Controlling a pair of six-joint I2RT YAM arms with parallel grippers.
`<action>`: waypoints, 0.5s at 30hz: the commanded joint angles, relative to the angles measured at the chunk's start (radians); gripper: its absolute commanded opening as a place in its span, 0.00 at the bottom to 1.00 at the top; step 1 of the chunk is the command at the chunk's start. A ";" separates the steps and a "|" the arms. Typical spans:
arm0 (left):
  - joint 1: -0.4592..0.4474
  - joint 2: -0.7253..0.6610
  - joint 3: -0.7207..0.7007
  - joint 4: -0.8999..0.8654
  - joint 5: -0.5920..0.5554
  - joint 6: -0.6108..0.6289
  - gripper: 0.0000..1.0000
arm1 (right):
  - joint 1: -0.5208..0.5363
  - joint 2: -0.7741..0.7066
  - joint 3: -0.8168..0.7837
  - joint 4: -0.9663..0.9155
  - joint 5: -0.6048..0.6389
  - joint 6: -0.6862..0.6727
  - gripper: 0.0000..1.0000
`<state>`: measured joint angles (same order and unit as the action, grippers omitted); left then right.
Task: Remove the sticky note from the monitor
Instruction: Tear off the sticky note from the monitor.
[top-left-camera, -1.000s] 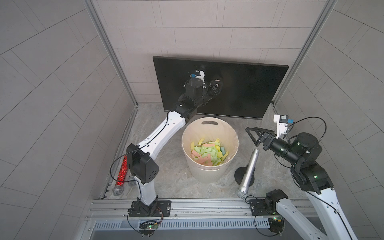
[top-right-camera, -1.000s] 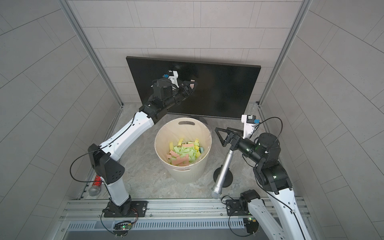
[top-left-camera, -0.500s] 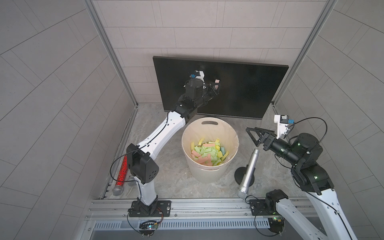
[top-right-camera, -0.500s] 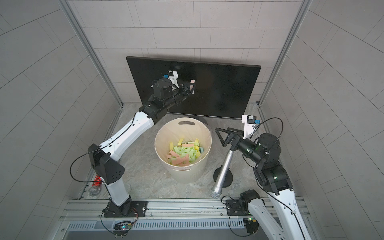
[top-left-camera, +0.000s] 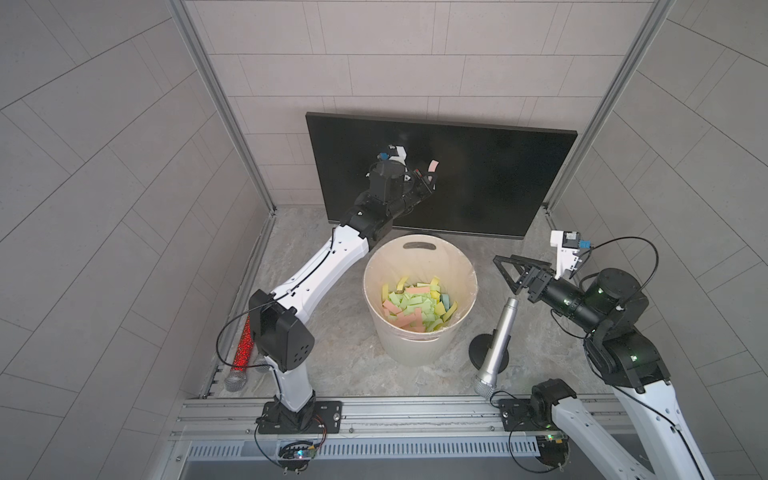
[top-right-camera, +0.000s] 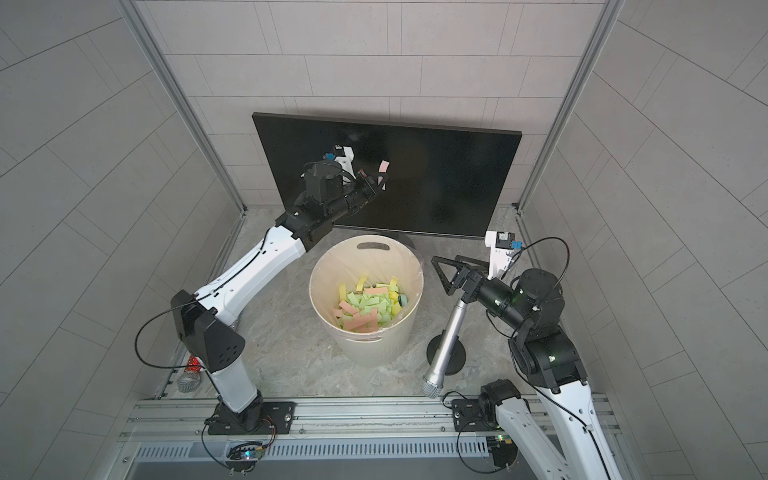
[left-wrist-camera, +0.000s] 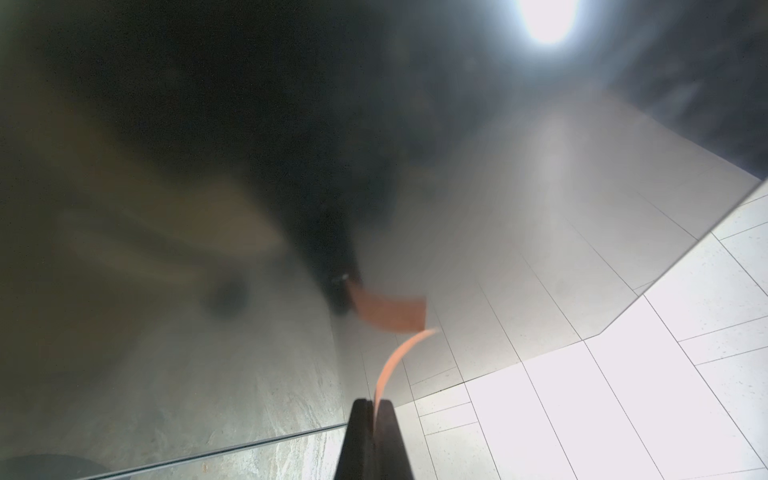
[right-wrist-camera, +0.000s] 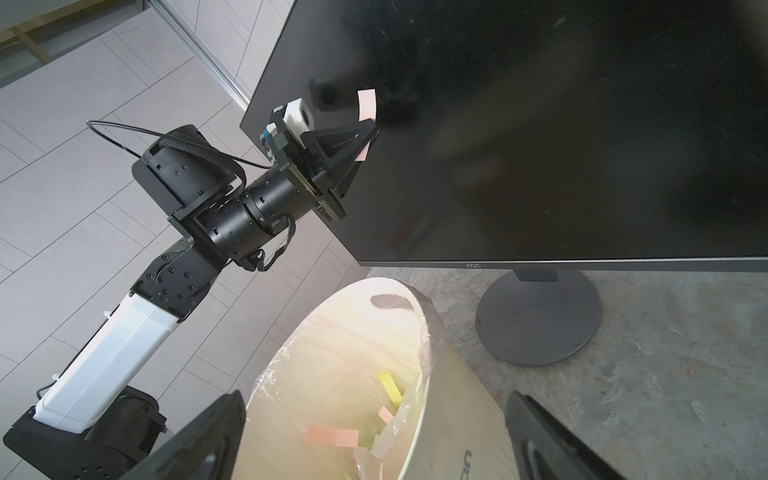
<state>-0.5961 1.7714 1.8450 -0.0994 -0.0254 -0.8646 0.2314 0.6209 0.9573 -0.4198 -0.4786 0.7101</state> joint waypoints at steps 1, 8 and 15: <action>-0.005 -0.055 -0.028 -0.008 0.009 0.009 0.00 | 0.003 -0.014 -0.001 -0.007 0.014 -0.010 1.00; -0.004 -0.114 -0.087 -0.021 0.046 0.008 0.00 | 0.003 -0.030 0.004 -0.013 0.031 -0.014 1.00; -0.005 -0.187 -0.140 -0.082 0.152 0.022 0.01 | 0.001 -0.034 0.012 -0.020 0.049 -0.017 1.00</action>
<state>-0.5961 1.6291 1.7222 -0.1452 0.0586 -0.8639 0.2314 0.5938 0.9573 -0.4335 -0.4480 0.7097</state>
